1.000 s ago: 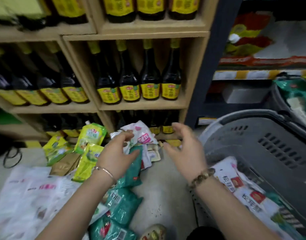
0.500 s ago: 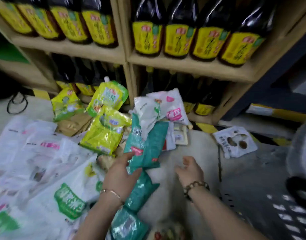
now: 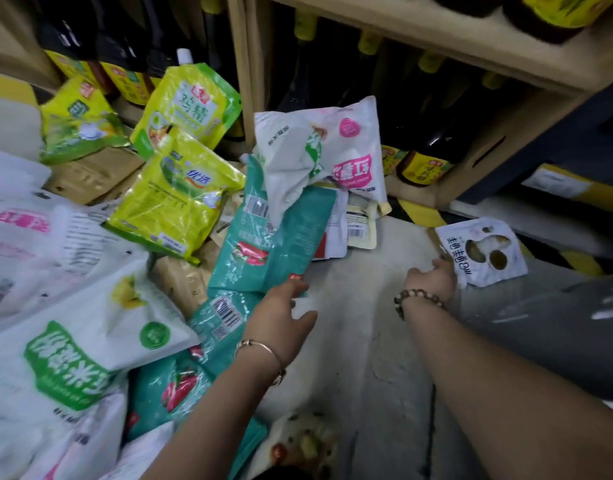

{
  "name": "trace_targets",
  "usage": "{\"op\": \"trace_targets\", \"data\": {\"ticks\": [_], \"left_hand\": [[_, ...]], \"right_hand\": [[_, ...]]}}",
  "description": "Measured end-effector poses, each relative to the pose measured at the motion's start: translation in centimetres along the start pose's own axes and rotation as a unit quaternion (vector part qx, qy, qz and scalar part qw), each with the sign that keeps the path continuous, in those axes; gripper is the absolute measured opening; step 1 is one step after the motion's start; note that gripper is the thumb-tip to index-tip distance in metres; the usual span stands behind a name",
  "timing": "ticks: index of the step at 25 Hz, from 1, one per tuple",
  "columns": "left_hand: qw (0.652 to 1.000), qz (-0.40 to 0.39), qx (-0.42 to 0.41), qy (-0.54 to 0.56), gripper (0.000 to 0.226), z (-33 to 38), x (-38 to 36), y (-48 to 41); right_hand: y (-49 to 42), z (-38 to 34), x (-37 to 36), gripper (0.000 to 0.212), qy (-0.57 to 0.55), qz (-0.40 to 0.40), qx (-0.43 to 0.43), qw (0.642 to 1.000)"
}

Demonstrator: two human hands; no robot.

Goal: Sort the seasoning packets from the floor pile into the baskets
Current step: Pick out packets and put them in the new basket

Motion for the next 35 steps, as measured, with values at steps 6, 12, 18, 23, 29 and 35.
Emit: {"op": "trace_targets", "data": {"ticks": [6, 12, 18, 23, 29, 35], "left_hand": [[0.998, 0.002, 0.017, 0.063, 0.04, 2.6, -2.0, -3.5], [0.996, -0.014, 0.026, 0.087, 0.035, 2.2, -2.8, -4.7], [0.995, -0.02, 0.039, 0.087, 0.031, 0.9, -2.8, -4.8], [0.992, -0.006, 0.05, 0.113, 0.028, 0.6, -2.5, -3.7], [0.989, -0.025, 0.037, 0.144, 0.028, 1.3, -1.3, -2.6], [0.952, -0.067, 0.039, 0.295, 0.044, 0.4, 1.7, -2.0]], "right_hand": [[-4.8, 1.9, 0.5, 0.053, 0.07, 0.024, -0.116, 0.99], [-6.3, 1.7, -0.1, 0.035, 0.156, -0.023, -0.101, 0.982], [-6.1, 0.7, 1.8, 0.032, 0.106, 0.014, -0.094, 0.99], [-0.7, -3.4, 4.4, 0.019, -0.017, 0.095, -0.016, 0.995], [5.8, -5.5, 8.1, 0.015, -0.207, 0.059, 0.101, 0.971], [11.2, -6.5, 3.4, 0.025, -0.211, -0.369, 0.072, 0.902]]}}
Point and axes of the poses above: each hand's wrist, its own y-axis away from the middle knuckle, its own x-axis out of the back of the hand, z = x × y, the point moved 8 cm from there along -y, towards the middle knuckle, and after that the axes turned 5 degrees about -y, right-handed, at the moved point
